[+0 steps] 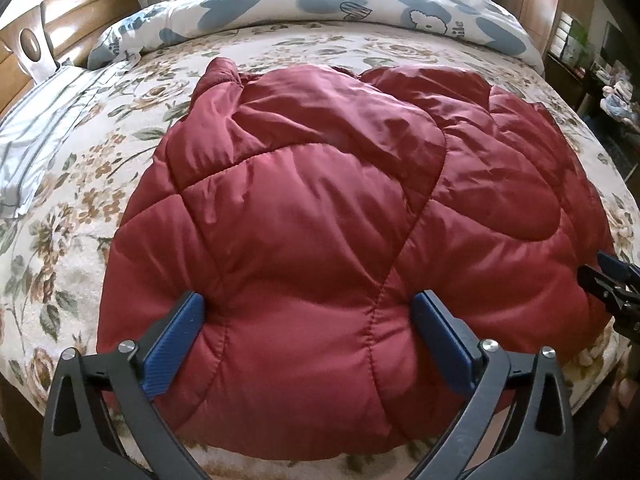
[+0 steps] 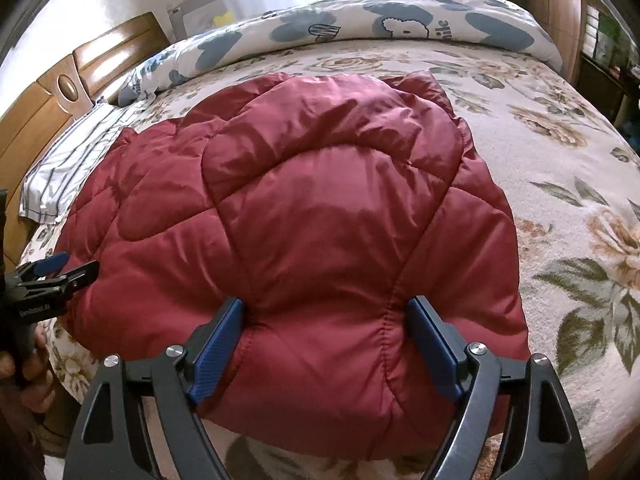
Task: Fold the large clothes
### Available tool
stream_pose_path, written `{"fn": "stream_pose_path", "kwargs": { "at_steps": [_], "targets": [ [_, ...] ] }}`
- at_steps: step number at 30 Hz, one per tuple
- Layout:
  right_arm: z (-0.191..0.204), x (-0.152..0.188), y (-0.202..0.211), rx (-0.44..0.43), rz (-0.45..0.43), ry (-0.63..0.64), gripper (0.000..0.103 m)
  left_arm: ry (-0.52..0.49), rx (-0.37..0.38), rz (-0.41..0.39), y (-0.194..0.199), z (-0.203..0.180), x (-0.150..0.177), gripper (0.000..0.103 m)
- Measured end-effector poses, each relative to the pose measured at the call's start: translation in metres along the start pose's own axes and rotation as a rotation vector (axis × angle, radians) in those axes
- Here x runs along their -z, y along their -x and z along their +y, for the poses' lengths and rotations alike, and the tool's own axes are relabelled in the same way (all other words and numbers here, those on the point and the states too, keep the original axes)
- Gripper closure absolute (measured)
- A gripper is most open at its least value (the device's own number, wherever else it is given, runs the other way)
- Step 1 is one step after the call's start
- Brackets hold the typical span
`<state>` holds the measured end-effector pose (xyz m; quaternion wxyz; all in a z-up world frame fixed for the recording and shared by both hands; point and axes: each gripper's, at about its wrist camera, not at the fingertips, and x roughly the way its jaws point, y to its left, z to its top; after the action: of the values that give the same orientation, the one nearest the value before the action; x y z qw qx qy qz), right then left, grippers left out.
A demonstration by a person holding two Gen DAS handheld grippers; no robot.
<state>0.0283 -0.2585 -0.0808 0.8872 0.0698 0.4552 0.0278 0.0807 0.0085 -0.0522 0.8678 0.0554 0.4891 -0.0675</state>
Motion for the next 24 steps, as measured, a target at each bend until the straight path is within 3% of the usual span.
{"fn": "stream_pose_path", "kwargs": {
  "at_steps": [13,24],
  "targets": [
    [0.013,0.003,0.029,0.032,-0.023,0.037,0.018,0.016,-0.020,0.007,0.027,0.000,0.009,0.000],
    [0.031,0.021,0.036,-0.012,-0.002,0.092,0.017,0.028,0.005,0.027,0.032,0.004,0.024,0.000]
  ]
}}
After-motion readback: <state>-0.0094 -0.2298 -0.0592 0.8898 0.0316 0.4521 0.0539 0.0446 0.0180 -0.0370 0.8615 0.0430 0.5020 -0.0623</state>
